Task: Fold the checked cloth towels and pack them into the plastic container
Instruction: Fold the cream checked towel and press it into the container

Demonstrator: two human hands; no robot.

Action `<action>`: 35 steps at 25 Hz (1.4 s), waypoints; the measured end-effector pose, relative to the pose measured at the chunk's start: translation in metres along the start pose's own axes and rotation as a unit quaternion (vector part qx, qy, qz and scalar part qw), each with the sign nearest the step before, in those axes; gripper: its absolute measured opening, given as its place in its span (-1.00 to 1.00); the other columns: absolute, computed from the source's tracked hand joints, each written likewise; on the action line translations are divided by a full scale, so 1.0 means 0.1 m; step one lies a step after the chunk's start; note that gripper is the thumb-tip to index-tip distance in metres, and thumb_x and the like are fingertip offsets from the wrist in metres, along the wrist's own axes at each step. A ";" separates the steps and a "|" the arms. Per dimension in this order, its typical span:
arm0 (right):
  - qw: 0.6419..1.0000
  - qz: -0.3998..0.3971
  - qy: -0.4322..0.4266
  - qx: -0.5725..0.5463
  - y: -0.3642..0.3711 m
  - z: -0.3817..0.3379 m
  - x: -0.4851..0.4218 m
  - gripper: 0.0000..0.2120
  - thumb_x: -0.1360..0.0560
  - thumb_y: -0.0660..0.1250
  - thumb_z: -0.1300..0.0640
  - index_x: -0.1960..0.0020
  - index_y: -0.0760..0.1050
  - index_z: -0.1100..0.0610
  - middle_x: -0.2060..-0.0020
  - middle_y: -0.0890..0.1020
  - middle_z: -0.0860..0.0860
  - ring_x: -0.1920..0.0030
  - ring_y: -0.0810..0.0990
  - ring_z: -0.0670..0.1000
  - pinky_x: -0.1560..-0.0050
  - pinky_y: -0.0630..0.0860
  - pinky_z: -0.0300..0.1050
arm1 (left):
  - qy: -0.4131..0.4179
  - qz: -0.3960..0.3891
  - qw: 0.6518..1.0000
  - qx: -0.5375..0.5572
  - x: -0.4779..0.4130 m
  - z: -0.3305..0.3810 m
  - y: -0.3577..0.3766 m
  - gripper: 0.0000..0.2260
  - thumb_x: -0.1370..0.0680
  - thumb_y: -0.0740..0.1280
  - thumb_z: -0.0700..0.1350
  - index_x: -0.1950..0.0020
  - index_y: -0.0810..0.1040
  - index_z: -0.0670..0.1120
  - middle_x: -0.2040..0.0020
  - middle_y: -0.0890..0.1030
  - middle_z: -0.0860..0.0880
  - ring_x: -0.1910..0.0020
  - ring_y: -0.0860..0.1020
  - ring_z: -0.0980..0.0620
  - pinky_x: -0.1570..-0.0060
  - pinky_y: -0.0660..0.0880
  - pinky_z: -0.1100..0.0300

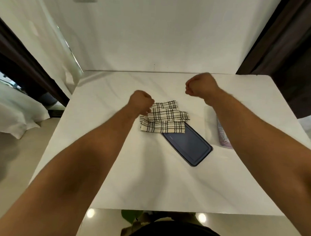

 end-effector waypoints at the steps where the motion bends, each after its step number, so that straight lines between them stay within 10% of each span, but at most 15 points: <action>1: 0.999 -0.003 0.010 0.037 0.04 0.18 -0.04 -0.88 -0.38 0.36 0.30 0.17 0.61 0.37 0.26 0.65 0.21 0.16 0.71 0.23 -0.01 0.63 0.17 | -0.001 0.000 0.999 -0.032 -0.04 -0.13 0.08 -0.91 -0.49 0.38 -0.25 0.02 0.57 -0.20 0.16 0.63 -0.22 0.37 0.62 -0.12 0.37 0.55 0.10; 10: 0.939 -0.084 0.030 0.332 0.41 1.39 -0.15 -0.76 -0.45 0.30 0.30 -0.07 0.62 0.13 -0.05 0.67 0.11 0.00 0.64 0.09 0.04 0.56 -0.14 | 0.069 0.003 0.944 -0.322 -0.44 -0.86 0.35 -0.76 -0.48 0.34 -0.16 -0.13 0.59 -0.09 -0.10 0.64 -0.08 -0.13 0.57 -0.09 -0.08 0.49 0.15; 18: 0.844 -0.066 -0.115 0.520 0.55 1.79 -0.72 -0.54 -0.44 0.28 0.28 -0.32 0.43 0.09 -0.23 0.49 0.09 -0.20 0.46 0.15 -0.11 0.50 0.05 | 0.287 -0.038 0.845 -0.450 -0.93 -0.88 0.84 -0.59 -0.50 0.32 -0.28 -0.35 0.47 -0.20 -0.44 0.38 -0.19 -0.43 0.33 -0.19 -0.37 0.36 -0.05; 28: 0.789 -0.101 -0.195 0.574 0.61 1.96 -1.18 -0.73 -0.53 0.23 0.08 -0.20 0.52 0.04 -0.09 0.62 0.01 -0.12 0.53 0.11 -0.07 0.43 0.00 | 0.235 -0.086 0.791 -0.558 -1.36 -1.03 1.15 -0.56 -0.56 0.30 -0.12 -0.44 0.37 -0.09 -0.52 0.28 -0.09 -0.44 0.32 -0.15 -0.35 0.34 -0.08; 31: 0.871 -0.059 -0.197 0.446 0.47 1.85 -1.15 -0.77 -0.51 0.22 0.07 -0.08 0.60 0.07 0.02 0.67 0.03 -0.02 0.58 0.11 -0.05 0.50 0.00 | 0.268 -0.060 0.811 -0.517 -1.32 -0.93 1.12 -0.67 -0.56 0.23 -0.17 -0.33 0.49 -0.13 -0.39 0.46 -0.12 -0.32 0.45 -0.17 -0.28 0.41 -0.03; 35: 0.997 -0.036 -0.065 0.004 0.29 1.73 -1.16 -0.83 -0.42 0.25 0.12 0.18 0.56 0.20 0.25 0.61 0.04 0.17 0.55 0.01 0.08 0.45 -0.03 | 0.266 -0.001 0.910 -0.319 -1.13 -0.63 0.85 -0.77 -0.53 0.15 -0.09 -0.03 0.55 -0.14 0.20 0.63 -0.11 0.23 0.57 -0.11 0.24 0.50 0.04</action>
Point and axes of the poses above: each hand's wrist, its own x-axis away from the middle knuckle, its own y-axis out of the palm, z = x × y, the point moved 7 cm from there along -x, towards the middle knuckle
